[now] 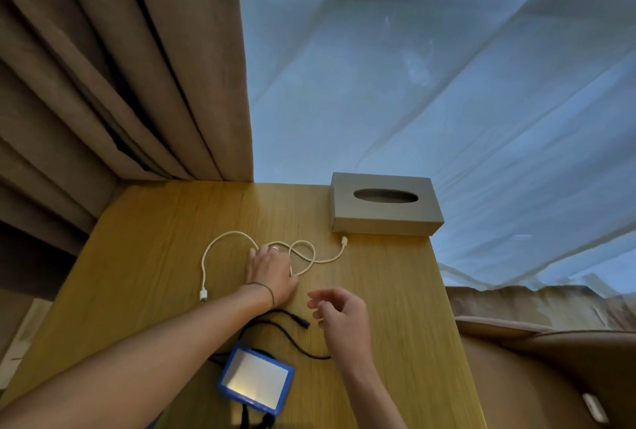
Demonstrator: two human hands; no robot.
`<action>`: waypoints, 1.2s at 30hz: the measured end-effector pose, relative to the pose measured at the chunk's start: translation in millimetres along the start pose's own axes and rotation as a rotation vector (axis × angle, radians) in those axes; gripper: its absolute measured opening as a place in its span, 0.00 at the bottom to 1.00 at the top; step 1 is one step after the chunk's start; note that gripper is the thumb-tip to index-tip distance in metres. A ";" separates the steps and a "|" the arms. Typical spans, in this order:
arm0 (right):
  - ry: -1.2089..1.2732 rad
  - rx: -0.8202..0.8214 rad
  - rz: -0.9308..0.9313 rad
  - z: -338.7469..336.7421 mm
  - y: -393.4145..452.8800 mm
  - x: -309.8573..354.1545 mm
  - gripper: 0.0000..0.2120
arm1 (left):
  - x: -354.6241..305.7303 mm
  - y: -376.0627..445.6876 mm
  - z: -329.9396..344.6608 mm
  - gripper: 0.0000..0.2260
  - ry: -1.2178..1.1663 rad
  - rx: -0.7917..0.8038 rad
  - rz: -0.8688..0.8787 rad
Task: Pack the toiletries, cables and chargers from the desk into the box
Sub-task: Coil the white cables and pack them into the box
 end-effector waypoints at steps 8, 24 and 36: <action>0.021 -0.048 -0.049 -14.6 -33.5 12.6 0.14 | 2.2 -21.5 -31.4 0.06 -0.439 0.043 0.108; -0.158 0.028 -0.527 25.2 -131.7 106.0 0.30 | 17.1 -150.2 -220.7 0.07 -1.617 -0.137 0.282; -0.090 0.449 -0.411 62.9 -195.1 126.1 0.10 | 74.8 -250.3 -292.6 0.09 -1.781 -0.395 0.222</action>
Point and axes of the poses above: each hand's wrist, its own y-axis towards the middle knuckle, its own z-axis out of the palm, x = y × z, the point moved 2 cm from there along y, towards the middle knuckle, and after that the axes turned 11 degrees about z, right-handed, at the moved point
